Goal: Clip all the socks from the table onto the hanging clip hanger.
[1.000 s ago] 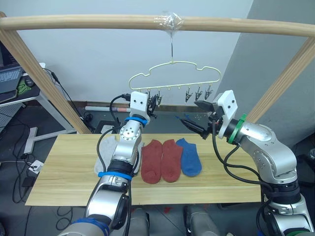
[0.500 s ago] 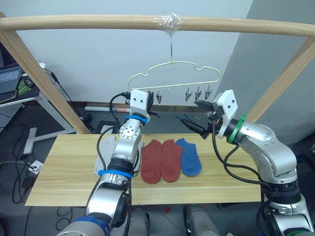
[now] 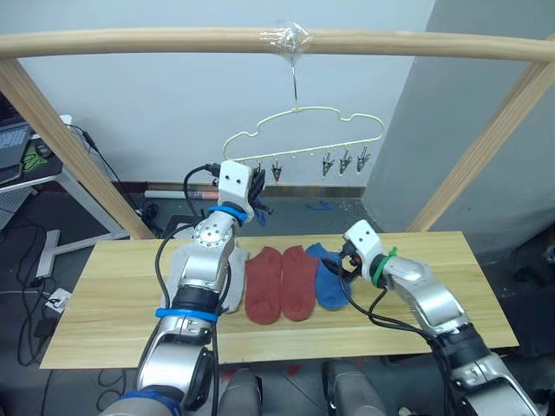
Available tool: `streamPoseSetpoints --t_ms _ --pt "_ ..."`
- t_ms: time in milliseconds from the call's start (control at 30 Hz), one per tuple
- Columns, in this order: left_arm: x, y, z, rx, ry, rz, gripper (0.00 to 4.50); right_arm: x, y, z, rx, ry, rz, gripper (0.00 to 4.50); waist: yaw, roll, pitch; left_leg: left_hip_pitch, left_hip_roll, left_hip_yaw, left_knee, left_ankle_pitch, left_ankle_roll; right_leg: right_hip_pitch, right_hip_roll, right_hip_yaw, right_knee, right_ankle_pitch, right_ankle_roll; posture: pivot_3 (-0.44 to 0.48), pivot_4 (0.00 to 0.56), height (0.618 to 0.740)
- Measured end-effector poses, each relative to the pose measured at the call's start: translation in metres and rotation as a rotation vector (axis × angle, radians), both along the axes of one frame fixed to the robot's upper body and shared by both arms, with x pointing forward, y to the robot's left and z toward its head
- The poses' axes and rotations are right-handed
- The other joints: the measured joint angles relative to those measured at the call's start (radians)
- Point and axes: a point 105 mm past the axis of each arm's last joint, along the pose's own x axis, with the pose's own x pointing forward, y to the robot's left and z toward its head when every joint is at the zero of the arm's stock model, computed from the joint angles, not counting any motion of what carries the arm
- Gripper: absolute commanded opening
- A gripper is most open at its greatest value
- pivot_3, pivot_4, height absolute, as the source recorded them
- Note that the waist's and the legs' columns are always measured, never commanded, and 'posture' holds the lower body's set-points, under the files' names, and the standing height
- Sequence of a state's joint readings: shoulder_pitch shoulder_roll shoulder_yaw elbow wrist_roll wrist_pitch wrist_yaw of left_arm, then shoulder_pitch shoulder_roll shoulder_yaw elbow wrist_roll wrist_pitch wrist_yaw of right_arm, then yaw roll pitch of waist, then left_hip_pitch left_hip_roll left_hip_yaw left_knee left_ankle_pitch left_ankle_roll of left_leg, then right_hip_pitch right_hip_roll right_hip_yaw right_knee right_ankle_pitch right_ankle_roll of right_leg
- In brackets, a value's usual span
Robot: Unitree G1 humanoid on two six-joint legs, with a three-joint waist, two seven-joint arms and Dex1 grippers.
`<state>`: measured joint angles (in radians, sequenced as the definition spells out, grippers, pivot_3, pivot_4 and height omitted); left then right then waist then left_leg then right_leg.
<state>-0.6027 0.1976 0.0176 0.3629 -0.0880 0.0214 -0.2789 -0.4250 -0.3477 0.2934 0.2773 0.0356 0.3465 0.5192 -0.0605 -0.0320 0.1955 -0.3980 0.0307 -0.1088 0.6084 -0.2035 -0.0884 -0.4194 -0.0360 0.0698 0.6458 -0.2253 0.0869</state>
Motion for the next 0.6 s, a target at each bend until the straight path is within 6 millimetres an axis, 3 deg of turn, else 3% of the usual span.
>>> streamPoseSetpoints --t_ms 133,267,400,600 --pt "-0.002 0.006 0.003 -0.001 0.004 0.008 0.05 0.005 0.001 -0.035 -0.046 0.069 0.005 4.5 0.004 0.0 0.0 0.0 0.0 0.0 0.0 0.0 0.0 0.0 0.0 0.0 0.0 0.0 0.0 0.018 0.153 0.74" --pt "-0.002 0.006 0.003 -0.003 0.009 0.01 0.05 0.008 0.013 -0.047 -0.007 0.11 0.009 4.5 0.004 0.0 0.0 0.0 0.0 -0.001 0.0 0.0 0.0 0.0 0.0 0.0 0.0 0.001 -0.001 0.042 0.158 0.74" --pt "-0.003 0.007 0.003 -0.002 0.013 0.015 0.05 0.011 0.009 -0.054 -0.042 0.116 0.025 3.68 0.006 0.0 0.0 0.0 0.0 -0.001 0.0 0.0 0.0 0.001 0.0 0.0 0.0 0.001 -0.001 0.042 0.158 0.74" --pt "-0.005 0.01 0.0 -0.001 0.018 0.026 0.05 0.003 -0.004 -0.059 -0.079 0.118 0.072 1.56 0.007 0.0 0.0 0.01 0.0 -0.001 0.0 0.0 0.0 0.012 0.0 0.0 -0.001 0.0 0.0 0.044 0.158 0.74"
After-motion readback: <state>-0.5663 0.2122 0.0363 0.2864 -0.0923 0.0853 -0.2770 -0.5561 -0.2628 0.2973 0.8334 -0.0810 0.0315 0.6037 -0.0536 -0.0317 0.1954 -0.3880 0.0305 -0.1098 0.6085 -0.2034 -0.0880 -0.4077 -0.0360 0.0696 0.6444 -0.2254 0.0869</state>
